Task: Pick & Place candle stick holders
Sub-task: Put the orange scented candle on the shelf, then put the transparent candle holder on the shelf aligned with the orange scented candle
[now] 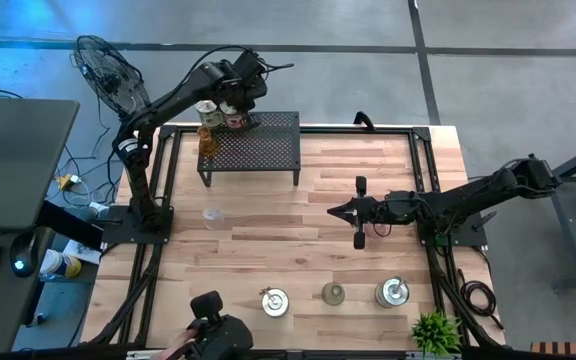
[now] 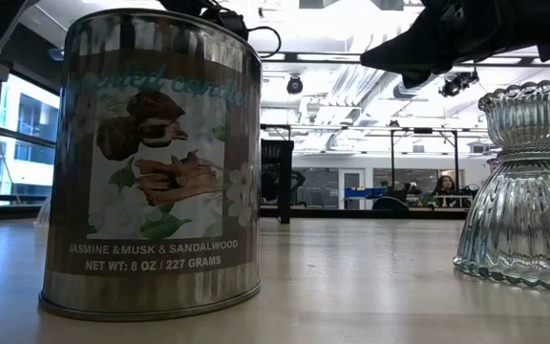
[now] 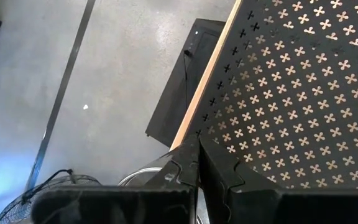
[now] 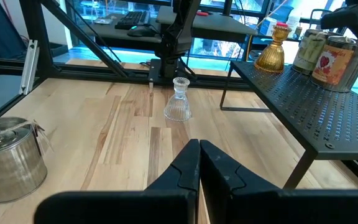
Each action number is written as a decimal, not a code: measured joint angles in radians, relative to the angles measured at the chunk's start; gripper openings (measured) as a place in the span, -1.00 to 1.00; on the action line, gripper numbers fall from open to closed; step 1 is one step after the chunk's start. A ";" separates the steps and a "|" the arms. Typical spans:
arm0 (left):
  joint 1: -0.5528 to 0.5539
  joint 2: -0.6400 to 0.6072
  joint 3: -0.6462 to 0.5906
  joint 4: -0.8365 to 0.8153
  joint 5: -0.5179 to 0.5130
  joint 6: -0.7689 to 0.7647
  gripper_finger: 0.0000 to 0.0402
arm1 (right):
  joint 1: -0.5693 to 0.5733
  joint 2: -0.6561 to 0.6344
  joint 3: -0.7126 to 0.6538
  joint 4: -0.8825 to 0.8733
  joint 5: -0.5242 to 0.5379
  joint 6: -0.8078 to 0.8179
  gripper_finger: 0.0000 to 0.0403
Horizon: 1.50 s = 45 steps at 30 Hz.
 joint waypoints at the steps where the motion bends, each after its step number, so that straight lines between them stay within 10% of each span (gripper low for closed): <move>1: 0.000 0.000 0.000 0.000 0.000 0.000 -0.99 | 0.000 0.000 0.000 0.000 0.000 0.000 -0.99; 16: -0.118 -0.133 0.000 0.000 0.076 0.043 -1.00 | 0.000 0.000 0.000 -0.002 0.000 -0.008 -0.99; 29: -0.530 -0.256 -0.053 -0.022 0.122 0.011 -1.00 | 0.001 0.000 0.000 -0.010 0.001 -0.001 -0.99; 45: -0.932 -0.676 -0.992 0.652 0.082 -0.213 -1.00 | 0.039 0.000 0.000 -0.006 0.091 -0.012 -0.99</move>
